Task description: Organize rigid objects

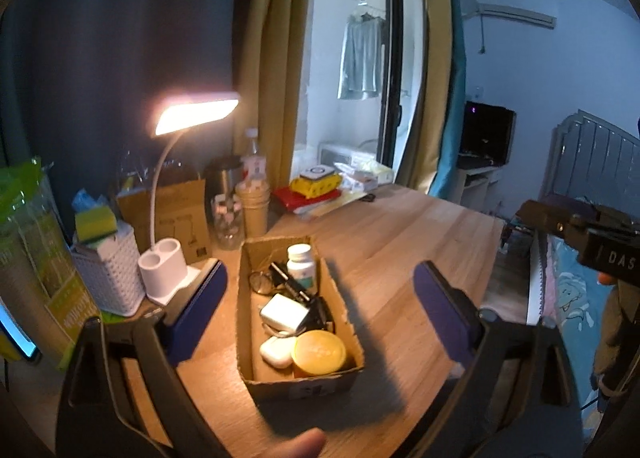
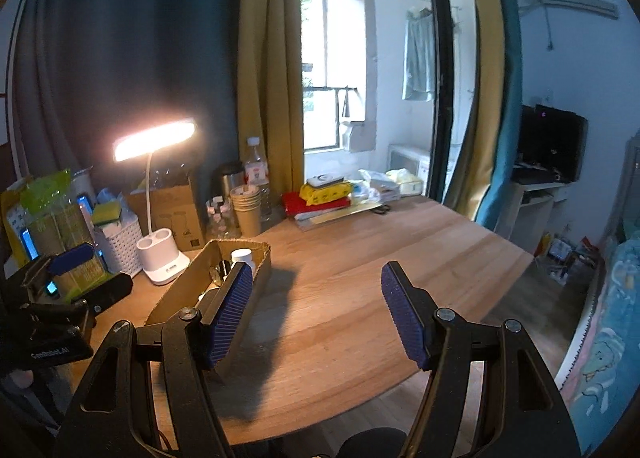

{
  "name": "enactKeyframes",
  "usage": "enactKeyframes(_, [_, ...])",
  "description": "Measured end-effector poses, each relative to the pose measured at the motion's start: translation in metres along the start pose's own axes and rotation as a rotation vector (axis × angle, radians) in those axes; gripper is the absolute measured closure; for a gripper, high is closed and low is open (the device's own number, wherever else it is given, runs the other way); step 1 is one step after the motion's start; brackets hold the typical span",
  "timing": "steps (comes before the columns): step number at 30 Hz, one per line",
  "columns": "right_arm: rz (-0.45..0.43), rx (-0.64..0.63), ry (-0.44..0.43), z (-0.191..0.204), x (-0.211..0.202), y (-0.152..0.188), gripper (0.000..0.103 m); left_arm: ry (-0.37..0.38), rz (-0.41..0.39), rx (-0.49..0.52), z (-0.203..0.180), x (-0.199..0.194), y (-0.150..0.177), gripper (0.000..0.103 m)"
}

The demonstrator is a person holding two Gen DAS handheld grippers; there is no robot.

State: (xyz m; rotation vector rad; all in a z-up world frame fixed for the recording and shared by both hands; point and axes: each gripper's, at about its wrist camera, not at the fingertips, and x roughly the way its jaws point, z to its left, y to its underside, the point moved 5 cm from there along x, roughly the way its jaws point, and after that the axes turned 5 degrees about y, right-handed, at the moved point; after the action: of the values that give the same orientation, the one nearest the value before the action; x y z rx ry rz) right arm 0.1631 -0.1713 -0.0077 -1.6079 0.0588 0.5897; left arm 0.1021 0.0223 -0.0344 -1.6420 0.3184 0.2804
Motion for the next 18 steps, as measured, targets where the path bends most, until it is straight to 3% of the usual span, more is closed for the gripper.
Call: enactKeyframes(18, [-0.145,0.074,0.106,-0.025,-0.062,-0.003,0.033,-0.004,-0.163,0.063,-0.016,-0.061,-0.041,0.007])
